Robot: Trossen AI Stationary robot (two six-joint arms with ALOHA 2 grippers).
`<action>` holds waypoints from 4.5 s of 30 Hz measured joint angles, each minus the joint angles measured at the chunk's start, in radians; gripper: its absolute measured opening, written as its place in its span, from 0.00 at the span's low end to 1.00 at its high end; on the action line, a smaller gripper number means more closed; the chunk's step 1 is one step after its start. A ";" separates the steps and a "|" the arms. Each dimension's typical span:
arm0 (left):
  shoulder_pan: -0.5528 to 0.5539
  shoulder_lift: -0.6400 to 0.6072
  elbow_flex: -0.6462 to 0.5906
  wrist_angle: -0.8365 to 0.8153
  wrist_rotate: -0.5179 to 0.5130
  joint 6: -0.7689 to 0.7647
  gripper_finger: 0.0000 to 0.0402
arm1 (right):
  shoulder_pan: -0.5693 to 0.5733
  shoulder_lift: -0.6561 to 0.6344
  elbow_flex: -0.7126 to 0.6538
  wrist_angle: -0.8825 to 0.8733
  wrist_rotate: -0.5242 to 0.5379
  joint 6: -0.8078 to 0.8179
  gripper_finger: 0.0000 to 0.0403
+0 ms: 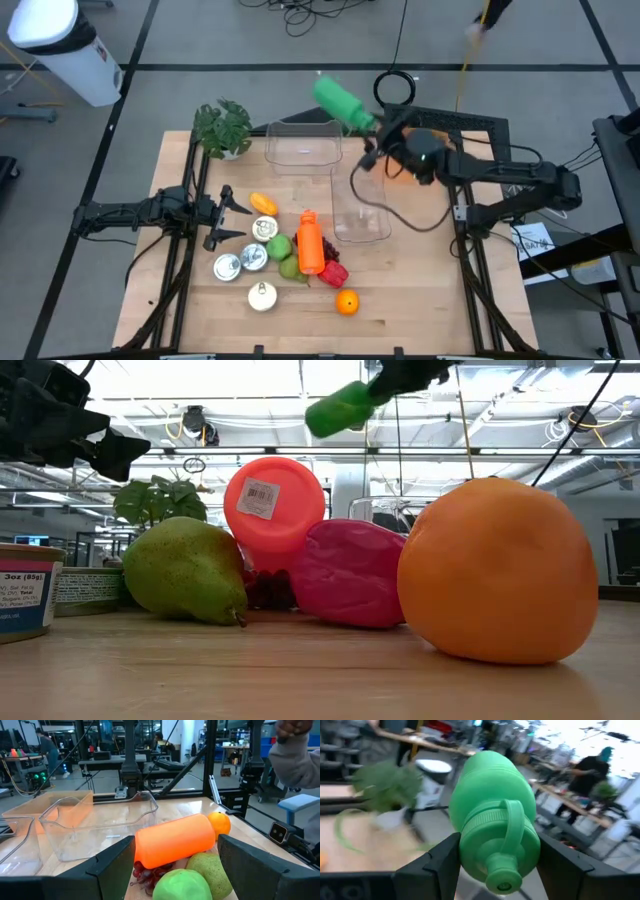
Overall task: Pick & Place Food Item
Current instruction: Put the green water bottle into the orange bin, then put the orange into the top transparent bin
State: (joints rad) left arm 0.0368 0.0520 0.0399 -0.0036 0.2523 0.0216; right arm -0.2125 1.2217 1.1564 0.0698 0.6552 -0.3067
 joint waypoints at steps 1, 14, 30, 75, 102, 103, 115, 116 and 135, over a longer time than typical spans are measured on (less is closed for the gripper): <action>0.000 0.000 0.000 0.000 0.000 0.000 0.73 | -0.022 0.006 0.036 -0.026 0.001 -0.005 0.53; 0.000 0.000 0.000 0.000 0.000 0.000 0.73 | -0.434 0.268 0.774 -0.999 -0.055 0.149 0.53; 0.000 0.000 0.000 0.000 0.000 0.000 0.73 | -0.732 0.394 0.803 -1.626 -0.459 0.301 0.53; 0.000 0.000 0.000 0.000 0.000 0.000 0.73 | -0.662 0.396 0.425 -1.262 -0.572 0.292 0.84; 0.000 0.000 0.000 0.000 0.000 0.000 0.73 | -0.101 0.055 0.425 -1.407 -0.560 0.697 0.86; 0.000 0.000 0.000 0.000 0.000 0.000 0.73 | -0.040 0.042 0.422 -1.399 -0.541 0.732 0.86; 0.000 0.000 0.000 0.000 0.000 0.000 0.73 | 0.655 -0.039 0.082 -0.913 -0.315 0.936 0.86; 0.000 0.000 0.000 0.000 0.000 0.000 0.73 | 0.699 -0.038 0.038 -0.825 -0.315 0.916 0.86; 0.000 0.000 0.000 0.001 0.000 0.000 0.73 | 0.887 0.434 -0.142 -0.042 -0.394 0.659 0.86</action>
State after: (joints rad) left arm 0.0368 0.0519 0.0399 -0.0030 0.2527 0.0216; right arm 0.6747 1.6553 1.0145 0.0275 0.2613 0.3522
